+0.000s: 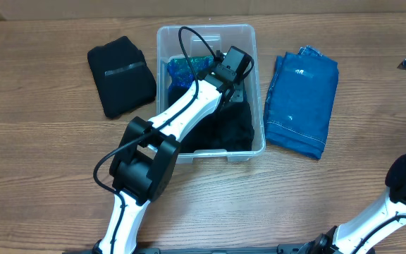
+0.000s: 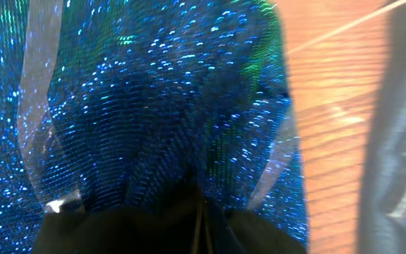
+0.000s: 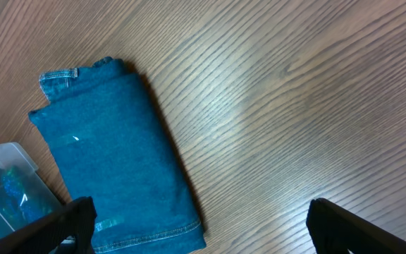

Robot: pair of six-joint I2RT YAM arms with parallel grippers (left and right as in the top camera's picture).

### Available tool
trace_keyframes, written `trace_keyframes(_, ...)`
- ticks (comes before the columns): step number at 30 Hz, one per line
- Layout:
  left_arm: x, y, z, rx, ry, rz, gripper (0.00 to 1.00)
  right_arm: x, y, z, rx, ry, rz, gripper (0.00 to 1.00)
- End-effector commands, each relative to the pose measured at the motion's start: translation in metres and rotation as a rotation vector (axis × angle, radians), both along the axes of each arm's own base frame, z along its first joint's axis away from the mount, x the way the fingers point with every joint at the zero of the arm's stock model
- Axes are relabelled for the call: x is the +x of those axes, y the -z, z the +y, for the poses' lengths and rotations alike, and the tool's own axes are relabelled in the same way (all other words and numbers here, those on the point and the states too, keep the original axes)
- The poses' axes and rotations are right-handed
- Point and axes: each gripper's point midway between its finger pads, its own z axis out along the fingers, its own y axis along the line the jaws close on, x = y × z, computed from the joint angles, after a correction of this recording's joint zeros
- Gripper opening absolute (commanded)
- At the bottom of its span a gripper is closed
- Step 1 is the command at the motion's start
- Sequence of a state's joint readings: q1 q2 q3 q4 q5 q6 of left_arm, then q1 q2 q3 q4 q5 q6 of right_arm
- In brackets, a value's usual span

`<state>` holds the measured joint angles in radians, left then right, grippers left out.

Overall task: Pack container
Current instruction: 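Move the left gripper to the remaining black folded garment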

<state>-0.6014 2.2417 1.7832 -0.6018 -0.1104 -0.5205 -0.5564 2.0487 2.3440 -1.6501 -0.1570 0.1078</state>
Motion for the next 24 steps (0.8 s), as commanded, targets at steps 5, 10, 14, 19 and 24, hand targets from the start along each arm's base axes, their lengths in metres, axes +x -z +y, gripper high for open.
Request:
trace_keyframes(5, 0.025, -0.163, 0.018, -0.138, 0.057, -0.284, 0.13, 0.000, -0.008, -0.001, -0.013, -0.002, -0.021, 1.00)
trace_keyframes(10, 0.016, -0.252, 0.121, -0.115, -0.129, -0.394, 0.31, 0.000, -0.008, -0.001, -0.013, -0.002, -0.021, 1.00)
trace_keyframes(14, 0.006, -0.249, 0.208, -0.029, -0.255, -0.321, 0.81, 0.000, -0.008, -0.001, -0.013, -0.002, -0.021, 1.00)
trace_keyframes(19, -0.003, -0.200, 0.297, 0.016, -0.399, -0.131, 1.00, 0.000, -0.008, -0.001, -0.013, -0.002, -0.021, 1.00)
trace_keyframes(24, 0.002, -0.131, 0.333, -0.067, -0.443, 0.053, 1.00, 0.000, -0.008, -0.001, -0.013, -0.002, -0.021, 1.00)
